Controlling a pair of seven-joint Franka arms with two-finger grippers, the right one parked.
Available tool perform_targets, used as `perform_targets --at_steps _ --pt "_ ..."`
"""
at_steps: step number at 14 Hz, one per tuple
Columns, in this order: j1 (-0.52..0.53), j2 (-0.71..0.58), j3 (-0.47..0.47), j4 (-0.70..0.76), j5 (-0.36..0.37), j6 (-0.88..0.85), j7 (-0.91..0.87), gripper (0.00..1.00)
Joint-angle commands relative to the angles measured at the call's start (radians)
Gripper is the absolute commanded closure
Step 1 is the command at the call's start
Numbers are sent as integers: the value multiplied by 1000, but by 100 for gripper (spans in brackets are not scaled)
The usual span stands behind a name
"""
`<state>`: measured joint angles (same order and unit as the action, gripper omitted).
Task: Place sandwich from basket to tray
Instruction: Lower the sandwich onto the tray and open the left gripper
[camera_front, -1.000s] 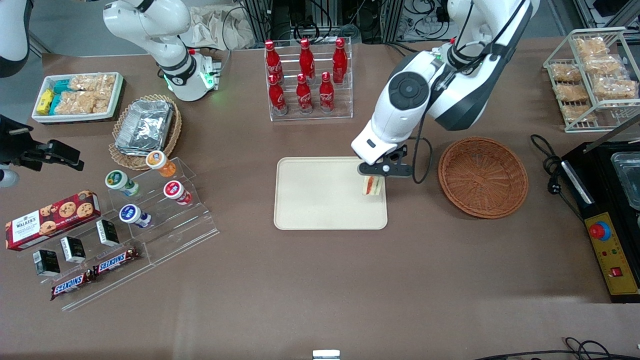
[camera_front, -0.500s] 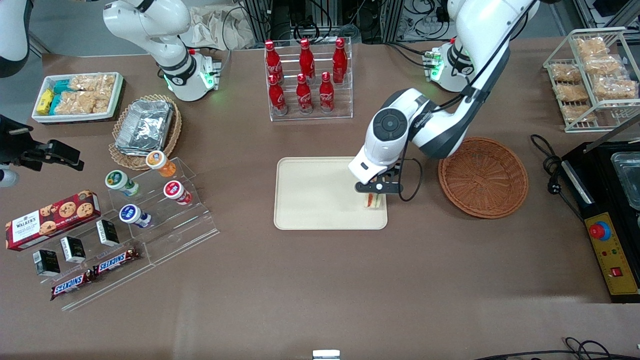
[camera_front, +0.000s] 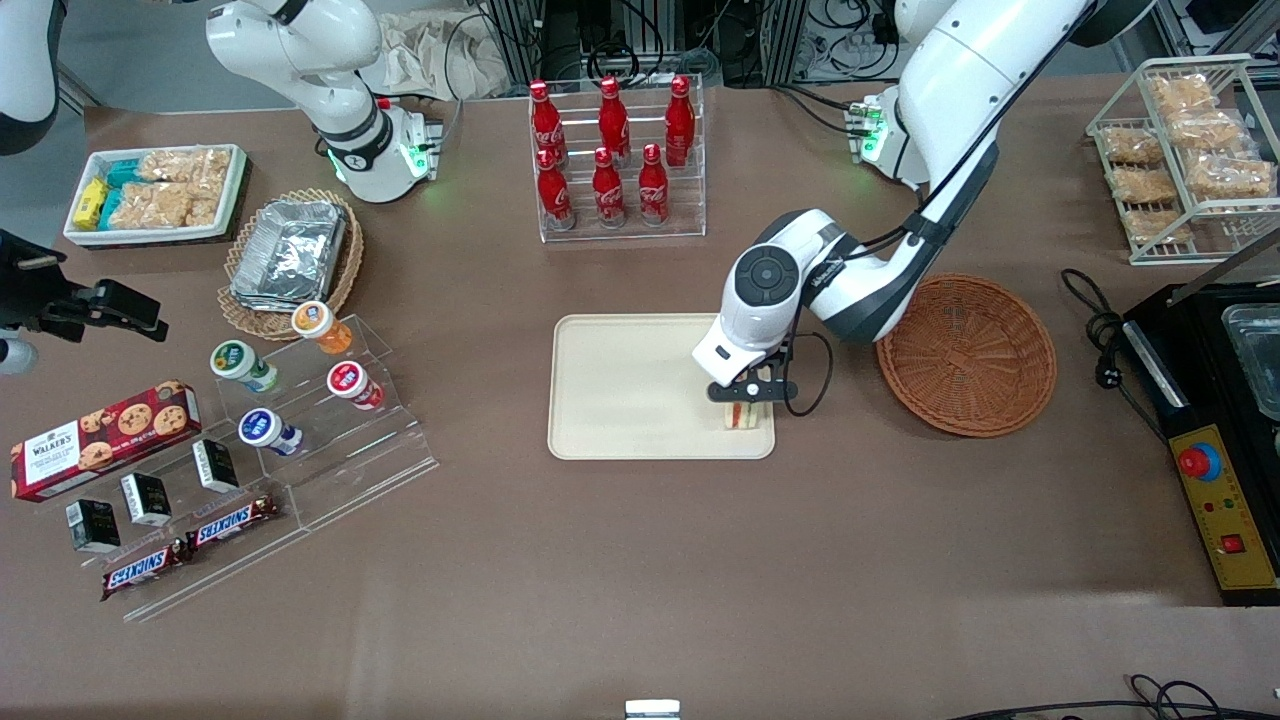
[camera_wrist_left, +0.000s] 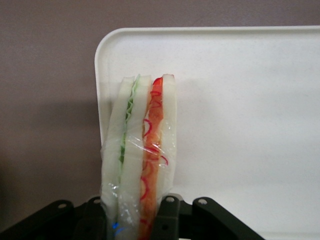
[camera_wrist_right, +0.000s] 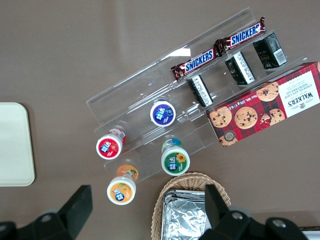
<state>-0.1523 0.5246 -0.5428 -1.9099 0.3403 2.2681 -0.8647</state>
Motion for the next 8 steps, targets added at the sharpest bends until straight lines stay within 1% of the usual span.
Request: perform_targets --at_steps 1,4,5,6,7,8 --pt "-12 43 3 18 66 31 -51 100" --pt "-12 63 3 20 98 48 -54 100" --pt "-12 67 3 23 98 48 -53 75" --pt "-12 74 3 25 101 48 -53 31" --pt "-12 75 3 25 111 48 -53 0" --pt "-12 77 3 25 130 48 -54 0"
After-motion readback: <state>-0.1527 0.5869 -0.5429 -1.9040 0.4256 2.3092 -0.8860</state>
